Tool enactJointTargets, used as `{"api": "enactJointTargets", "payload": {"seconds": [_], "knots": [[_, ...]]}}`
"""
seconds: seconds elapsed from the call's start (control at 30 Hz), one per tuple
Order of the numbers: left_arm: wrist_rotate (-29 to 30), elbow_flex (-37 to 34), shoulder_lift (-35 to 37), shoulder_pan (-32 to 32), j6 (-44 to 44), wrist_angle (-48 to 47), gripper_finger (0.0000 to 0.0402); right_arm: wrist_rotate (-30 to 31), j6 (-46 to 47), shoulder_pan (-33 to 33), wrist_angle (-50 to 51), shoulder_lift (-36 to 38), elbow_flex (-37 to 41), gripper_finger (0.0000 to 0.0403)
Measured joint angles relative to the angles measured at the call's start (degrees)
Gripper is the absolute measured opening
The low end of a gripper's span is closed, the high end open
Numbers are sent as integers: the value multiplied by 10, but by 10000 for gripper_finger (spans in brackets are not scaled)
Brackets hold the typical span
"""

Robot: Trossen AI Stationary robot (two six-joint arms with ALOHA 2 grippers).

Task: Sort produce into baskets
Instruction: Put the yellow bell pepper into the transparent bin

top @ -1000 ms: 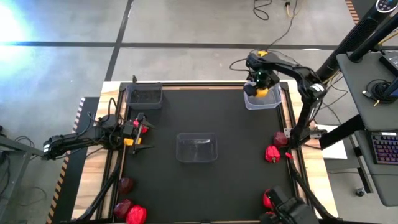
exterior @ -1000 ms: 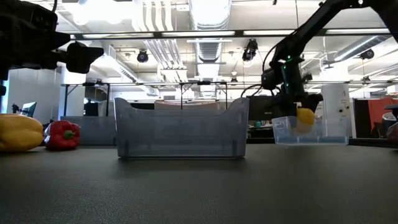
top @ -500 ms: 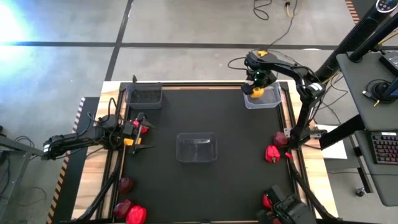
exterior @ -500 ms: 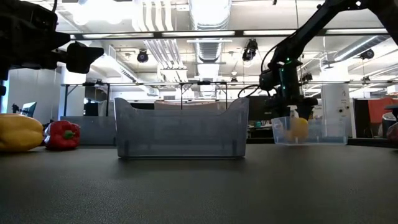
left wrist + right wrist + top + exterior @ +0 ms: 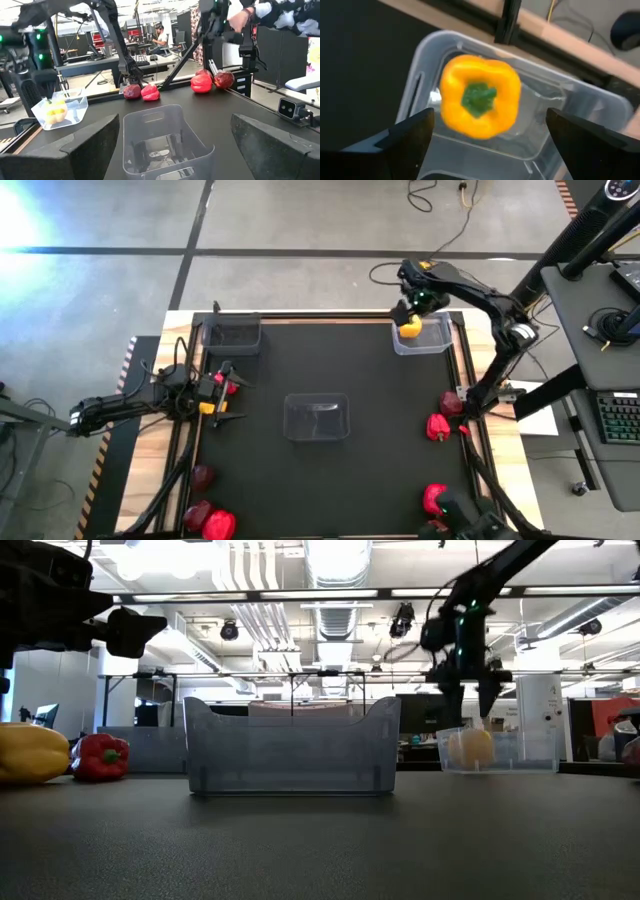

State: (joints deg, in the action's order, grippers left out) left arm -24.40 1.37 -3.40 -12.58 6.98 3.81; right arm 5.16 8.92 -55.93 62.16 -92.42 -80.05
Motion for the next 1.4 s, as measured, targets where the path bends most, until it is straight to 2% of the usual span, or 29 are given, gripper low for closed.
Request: {"api": "enactJointTargets", "payload": {"seconds": [0.13,0.23,0.4,0.53,0.63,0.7,0.93,1.1,1.23,1.4], "knots": [[0,0,0,0,0,0,364,9,0,43,-34,83,33,375],[0,0,0,0,0,0,364,8,0,117,-111,163,94,375],[0,0,0,0,0,0,364,5,0,279,-328,278,244,375],[0,0,0,0,0,0,364,4,-14,397,-535,316,358,374],[0,0,0,0,0,0,364,23,-33,460,-677,314,415,374],[0,0,0,0,0,0,364,29,-45,489,-727,308,434,374],[0,0,0,0,7,3,364,41,-60,562,-742,275,439,374],[9,0,-1,1,-58,40,364,153,-78,632,-783,228,442,374],[24,0,-9,1,-79,136,364,219,-89,674,-834,189,442,374],[24,0,-28,1,-125,330,364,226,-105,678,-921,131,442,374]]}}
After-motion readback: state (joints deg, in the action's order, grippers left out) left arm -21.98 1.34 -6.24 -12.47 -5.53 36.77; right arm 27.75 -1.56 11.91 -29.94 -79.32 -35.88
